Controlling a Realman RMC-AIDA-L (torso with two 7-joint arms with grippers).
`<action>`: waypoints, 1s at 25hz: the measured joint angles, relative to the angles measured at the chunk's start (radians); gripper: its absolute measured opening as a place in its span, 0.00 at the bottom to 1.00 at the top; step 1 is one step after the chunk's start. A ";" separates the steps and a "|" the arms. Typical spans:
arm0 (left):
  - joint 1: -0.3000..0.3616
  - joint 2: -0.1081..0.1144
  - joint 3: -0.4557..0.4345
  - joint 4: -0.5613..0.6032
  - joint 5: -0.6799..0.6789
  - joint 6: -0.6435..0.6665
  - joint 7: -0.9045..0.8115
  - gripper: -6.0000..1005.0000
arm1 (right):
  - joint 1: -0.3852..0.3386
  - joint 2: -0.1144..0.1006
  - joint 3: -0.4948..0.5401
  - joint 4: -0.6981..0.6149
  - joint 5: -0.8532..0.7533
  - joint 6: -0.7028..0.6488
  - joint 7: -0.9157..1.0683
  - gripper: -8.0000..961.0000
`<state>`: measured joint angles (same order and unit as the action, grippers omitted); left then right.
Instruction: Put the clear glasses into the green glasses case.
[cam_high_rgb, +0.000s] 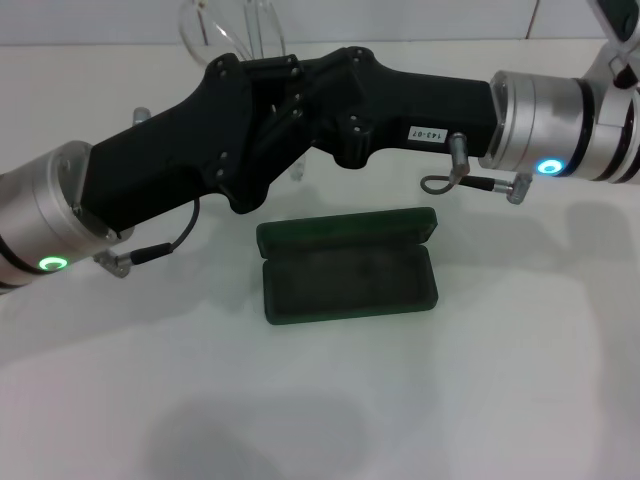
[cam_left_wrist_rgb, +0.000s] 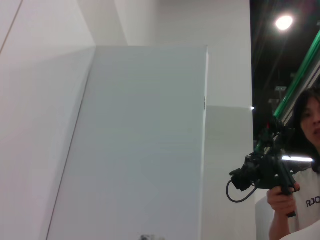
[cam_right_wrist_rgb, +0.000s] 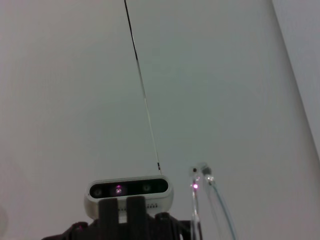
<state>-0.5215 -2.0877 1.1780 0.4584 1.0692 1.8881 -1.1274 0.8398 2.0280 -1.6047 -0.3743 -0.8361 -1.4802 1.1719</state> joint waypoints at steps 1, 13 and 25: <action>0.000 0.000 0.000 -0.001 0.000 0.000 0.000 0.06 | 0.002 0.000 -0.003 0.000 0.000 0.000 0.000 0.13; 0.004 0.002 0.000 -0.009 0.000 0.000 0.006 0.06 | -0.005 0.000 0.003 0.000 -0.004 0.017 -0.011 0.13; 0.053 0.076 0.000 0.002 0.000 0.086 -0.007 0.06 | -0.059 -0.050 0.070 -0.058 -0.049 0.008 -0.002 0.13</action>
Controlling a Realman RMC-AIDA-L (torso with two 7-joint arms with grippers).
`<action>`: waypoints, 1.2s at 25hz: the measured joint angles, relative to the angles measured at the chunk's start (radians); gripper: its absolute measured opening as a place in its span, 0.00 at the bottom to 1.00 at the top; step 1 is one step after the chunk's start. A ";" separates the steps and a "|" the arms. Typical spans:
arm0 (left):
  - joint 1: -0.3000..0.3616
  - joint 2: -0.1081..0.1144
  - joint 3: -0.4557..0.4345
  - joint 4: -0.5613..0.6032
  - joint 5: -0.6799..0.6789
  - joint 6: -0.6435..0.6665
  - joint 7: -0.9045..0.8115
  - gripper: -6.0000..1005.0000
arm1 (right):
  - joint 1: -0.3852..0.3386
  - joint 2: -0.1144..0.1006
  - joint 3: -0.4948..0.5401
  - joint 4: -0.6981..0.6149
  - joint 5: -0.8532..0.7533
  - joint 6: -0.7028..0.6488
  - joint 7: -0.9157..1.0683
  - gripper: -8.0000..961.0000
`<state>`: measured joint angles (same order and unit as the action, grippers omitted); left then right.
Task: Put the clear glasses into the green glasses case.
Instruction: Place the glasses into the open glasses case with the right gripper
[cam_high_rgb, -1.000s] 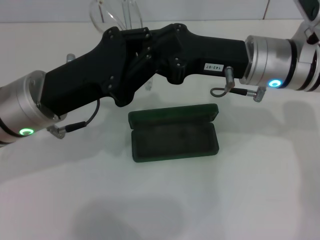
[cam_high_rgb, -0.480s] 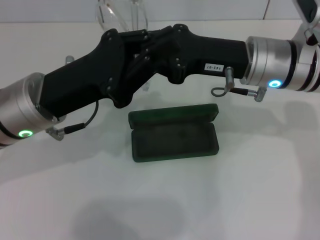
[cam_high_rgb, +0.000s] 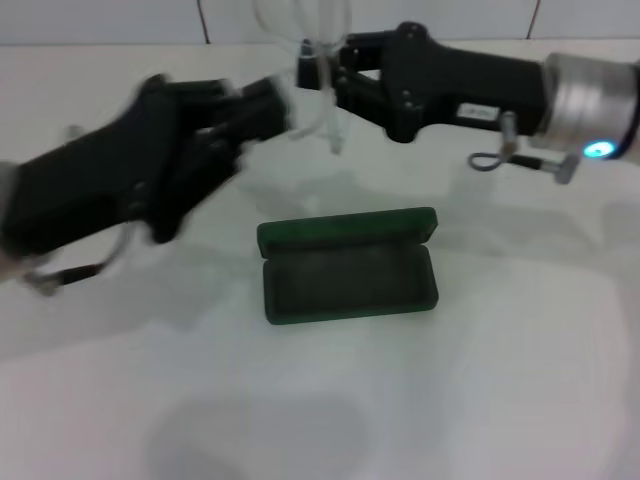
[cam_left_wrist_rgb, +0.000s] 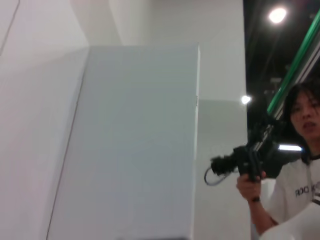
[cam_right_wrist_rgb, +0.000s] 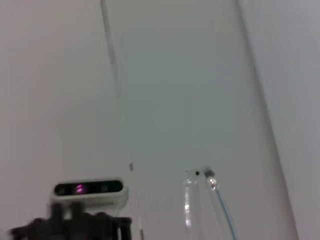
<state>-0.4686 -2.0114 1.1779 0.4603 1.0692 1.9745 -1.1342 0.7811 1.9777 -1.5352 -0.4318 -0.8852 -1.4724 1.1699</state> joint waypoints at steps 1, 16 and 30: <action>0.010 0.017 0.001 0.000 0.002 0.006 -0.004 0.06 | -0.016 -0.015 0.000 -0.044 -0.027 -0.004 0.024 0.13; 0.239 0.165 -0.004 0.183 0.031 0.048 -0.058 0.06 | -0.134 -0.009 0.249 -0.926 -0.974 -0.216 0.817 0.13; 0.234 0.141 -0.052 0.171 0.068 0.054 -0.038 0.07 | 0.313 0.049 -0.164 -0.621 -1.367 -0.089 1.054 0.13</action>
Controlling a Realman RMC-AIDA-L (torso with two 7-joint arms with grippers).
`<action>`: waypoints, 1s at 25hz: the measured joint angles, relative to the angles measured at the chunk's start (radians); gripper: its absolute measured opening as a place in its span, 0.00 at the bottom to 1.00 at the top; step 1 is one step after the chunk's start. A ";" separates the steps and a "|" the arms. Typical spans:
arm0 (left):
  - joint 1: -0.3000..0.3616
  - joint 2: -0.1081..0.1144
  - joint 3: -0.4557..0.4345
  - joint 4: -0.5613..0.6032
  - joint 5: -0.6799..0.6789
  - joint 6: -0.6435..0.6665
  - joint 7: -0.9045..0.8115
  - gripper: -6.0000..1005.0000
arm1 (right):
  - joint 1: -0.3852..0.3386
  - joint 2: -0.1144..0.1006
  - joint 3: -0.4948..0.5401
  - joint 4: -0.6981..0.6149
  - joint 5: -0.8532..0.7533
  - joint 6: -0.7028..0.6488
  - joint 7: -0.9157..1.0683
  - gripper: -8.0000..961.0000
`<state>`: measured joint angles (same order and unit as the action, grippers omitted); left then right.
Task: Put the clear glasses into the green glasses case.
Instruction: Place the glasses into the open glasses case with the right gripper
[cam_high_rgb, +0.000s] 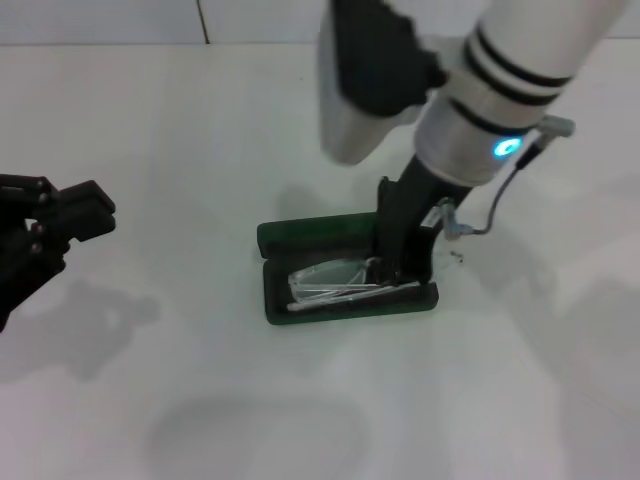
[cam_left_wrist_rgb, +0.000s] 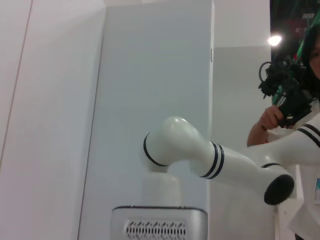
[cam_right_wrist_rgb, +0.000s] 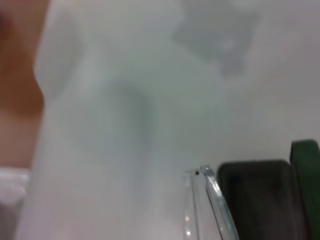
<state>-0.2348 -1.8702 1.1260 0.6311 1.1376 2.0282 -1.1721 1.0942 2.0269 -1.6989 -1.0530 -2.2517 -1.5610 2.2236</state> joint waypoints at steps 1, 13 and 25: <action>0.000 -0.001 0.000 0.000 0.000 0.000 0.002 0.07 | 0.018 0.000 -0.029 0.010 -0.002 0.017 0.012 0.13; 0.001 -0.005 0.000 -0.001 0.037 0.000 0.008 0.07 | 0.039 0.001 -0.189 0.045 0.057 0.181 0.065 0.13; 0.000 -0.005 0.000 -0.001 0.078 0.000 0.017 0.07 | 0.044 0.001 -0.254 0.056 0.048 0.261 0.139 0.13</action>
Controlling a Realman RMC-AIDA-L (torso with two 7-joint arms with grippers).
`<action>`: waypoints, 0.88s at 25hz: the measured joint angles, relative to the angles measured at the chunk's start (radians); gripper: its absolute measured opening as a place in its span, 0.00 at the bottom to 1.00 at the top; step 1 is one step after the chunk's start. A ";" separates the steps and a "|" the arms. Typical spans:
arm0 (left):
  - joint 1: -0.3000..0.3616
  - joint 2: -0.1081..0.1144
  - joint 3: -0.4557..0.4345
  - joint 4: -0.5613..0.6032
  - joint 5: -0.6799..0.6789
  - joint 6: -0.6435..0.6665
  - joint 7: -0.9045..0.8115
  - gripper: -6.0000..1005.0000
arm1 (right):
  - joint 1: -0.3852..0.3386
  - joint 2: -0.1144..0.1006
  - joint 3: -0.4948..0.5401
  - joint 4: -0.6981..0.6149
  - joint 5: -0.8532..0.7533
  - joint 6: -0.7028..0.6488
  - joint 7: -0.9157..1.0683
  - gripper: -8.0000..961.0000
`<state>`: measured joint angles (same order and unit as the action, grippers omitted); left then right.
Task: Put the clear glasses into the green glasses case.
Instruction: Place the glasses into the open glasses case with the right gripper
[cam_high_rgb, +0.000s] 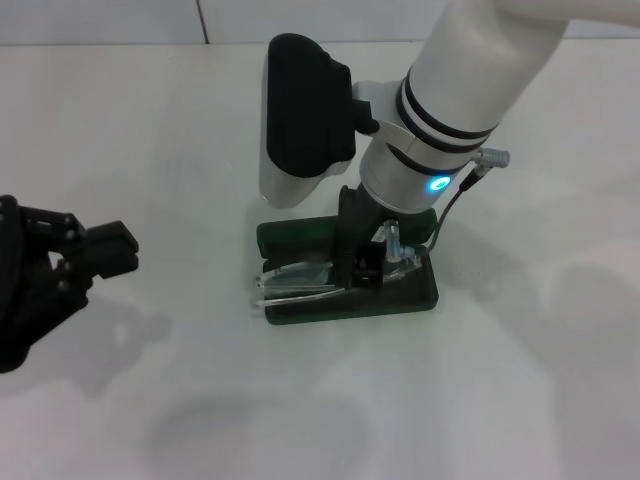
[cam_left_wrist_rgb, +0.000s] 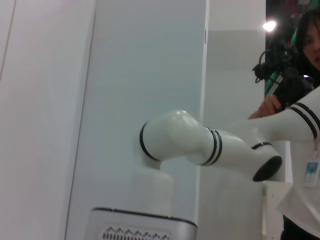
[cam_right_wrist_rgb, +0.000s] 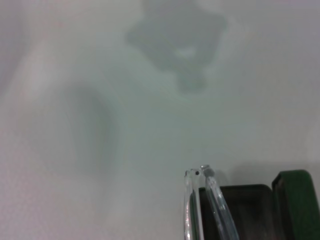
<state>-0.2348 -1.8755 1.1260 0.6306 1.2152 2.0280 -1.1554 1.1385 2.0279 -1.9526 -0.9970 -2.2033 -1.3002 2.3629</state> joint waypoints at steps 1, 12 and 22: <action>0.000 0.000 0.000 0.001 0.005 0.000 0.000 0.07 | 0.000 0.000 -0.001 0.000 -0.001 0.004 0.003 0.13; 0.006 0.028 0.001 0.009 0.115 0.002 -0.006 0.07 | 0.001 0.000 -0.004 0.018 -0.005 0.031 0.024 0.13; 0.009 -0.001 -0.136 0.002 0.239 0.001 -0.007 0.08 | 0.010 0.000 -0.025 0.021 -0.073 0.042 0.076 0.13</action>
<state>-0.2254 -1.8769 0.9895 0.6325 1.4540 2.0291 -1.1625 1.1482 2.0279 -1.9779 -0.9764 -2.2762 -1.2577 2.4394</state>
